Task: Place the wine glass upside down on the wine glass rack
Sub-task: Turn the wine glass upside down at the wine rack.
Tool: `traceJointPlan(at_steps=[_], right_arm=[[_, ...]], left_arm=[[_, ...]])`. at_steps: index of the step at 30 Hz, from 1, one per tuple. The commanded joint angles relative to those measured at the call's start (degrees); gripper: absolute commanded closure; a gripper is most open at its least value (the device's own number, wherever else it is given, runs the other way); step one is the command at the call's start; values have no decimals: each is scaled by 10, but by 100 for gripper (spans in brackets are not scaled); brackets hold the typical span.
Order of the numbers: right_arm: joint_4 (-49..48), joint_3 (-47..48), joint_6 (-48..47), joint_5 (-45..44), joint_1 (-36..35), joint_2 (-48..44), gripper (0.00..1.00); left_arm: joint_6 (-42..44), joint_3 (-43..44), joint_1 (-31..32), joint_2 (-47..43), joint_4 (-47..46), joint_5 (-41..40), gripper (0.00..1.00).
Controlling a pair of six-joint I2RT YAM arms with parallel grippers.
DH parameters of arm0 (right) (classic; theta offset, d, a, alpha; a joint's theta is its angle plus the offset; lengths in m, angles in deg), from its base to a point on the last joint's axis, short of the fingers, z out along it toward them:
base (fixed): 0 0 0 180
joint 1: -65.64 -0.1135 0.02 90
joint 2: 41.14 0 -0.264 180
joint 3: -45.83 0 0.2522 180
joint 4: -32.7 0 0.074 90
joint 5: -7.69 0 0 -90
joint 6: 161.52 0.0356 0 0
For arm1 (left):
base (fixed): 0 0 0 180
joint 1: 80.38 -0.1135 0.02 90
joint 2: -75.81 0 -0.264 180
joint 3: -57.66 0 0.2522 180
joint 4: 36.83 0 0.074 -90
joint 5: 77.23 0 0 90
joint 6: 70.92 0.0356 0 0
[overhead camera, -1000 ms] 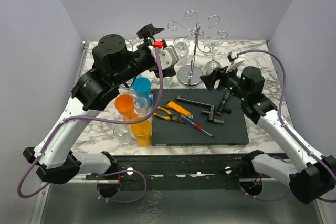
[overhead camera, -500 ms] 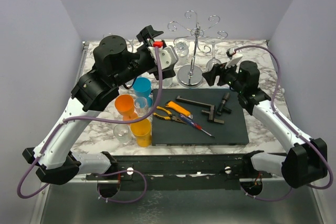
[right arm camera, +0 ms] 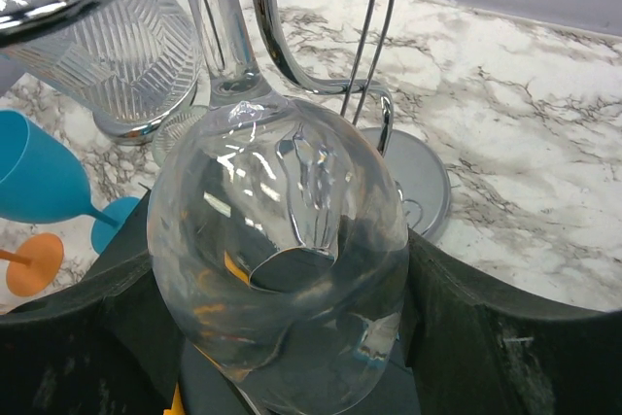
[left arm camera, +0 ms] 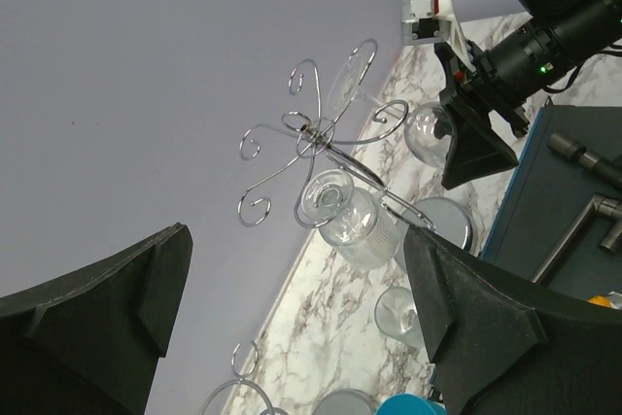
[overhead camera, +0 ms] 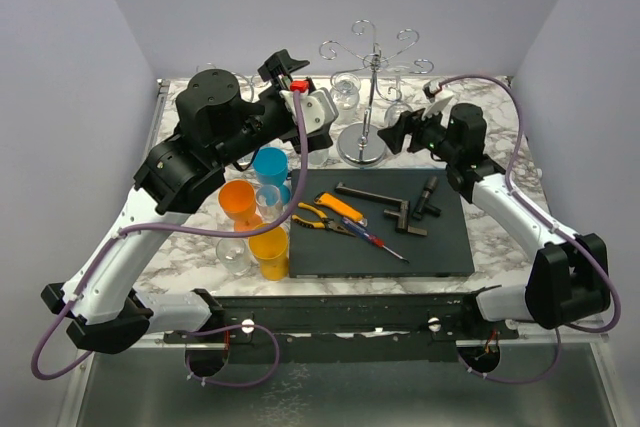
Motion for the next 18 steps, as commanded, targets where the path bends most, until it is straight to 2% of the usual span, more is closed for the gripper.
traceJointPlan(at_steps=[1, 10, 18], right_arm=[[-49, 29, -1, 40, 4, 18, 99], [-78, 20, -26, 63, 4, 24, 99], [-43, 28, -44, 92, 3, 31, 100]], left_arm=[[0, -7, 2, -9, 5, -12, 1], [10, -8, 2, -3, 5, -15, 1], [8, -7, 2, 1, 4, -4, 1]])
